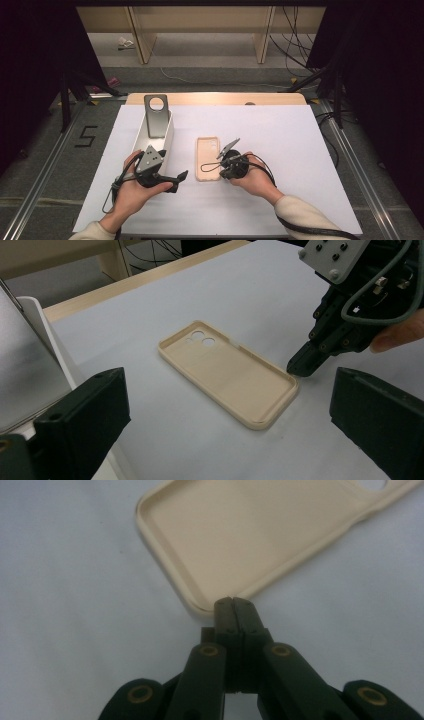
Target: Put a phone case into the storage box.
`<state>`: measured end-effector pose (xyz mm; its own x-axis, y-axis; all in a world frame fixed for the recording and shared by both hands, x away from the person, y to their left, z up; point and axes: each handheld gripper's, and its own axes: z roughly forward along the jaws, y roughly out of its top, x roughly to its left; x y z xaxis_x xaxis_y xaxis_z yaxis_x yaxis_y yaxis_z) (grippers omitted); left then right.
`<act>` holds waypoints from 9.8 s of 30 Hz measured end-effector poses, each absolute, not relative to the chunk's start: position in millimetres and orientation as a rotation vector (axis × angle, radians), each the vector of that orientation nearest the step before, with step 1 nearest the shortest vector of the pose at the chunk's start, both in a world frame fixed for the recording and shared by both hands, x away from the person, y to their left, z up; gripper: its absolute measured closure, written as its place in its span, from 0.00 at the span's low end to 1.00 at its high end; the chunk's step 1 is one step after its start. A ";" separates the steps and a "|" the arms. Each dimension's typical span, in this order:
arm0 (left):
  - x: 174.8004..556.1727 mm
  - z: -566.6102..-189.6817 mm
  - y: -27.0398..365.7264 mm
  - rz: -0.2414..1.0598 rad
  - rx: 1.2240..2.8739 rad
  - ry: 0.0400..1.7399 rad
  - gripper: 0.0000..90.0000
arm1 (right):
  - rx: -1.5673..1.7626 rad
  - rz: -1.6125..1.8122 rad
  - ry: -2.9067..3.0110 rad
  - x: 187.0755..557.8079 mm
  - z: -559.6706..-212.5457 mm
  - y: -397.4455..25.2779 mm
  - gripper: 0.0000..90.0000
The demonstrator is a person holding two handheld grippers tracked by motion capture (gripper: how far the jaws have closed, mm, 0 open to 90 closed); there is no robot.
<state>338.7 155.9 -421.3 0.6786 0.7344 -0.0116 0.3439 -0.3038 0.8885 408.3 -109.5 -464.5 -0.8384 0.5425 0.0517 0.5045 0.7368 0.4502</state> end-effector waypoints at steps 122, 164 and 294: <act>305.2 -439.2 178.1 0.535 2.001 0.713 0.02 | 0.008 0.113 2.970 403.7 -457.8 -18.6 0.96; 306.2 -439.7 176.9 0.533 1.986 0.717 0.02 | 0.102 0.734 2.809 371.3 -420.5 -104.1 0.98; 386.0 -359.0 109.2 0.583 1.606 0.834 0.92 | 0.901 1.261 2.254 364.2 -411.2 -224.1 0.19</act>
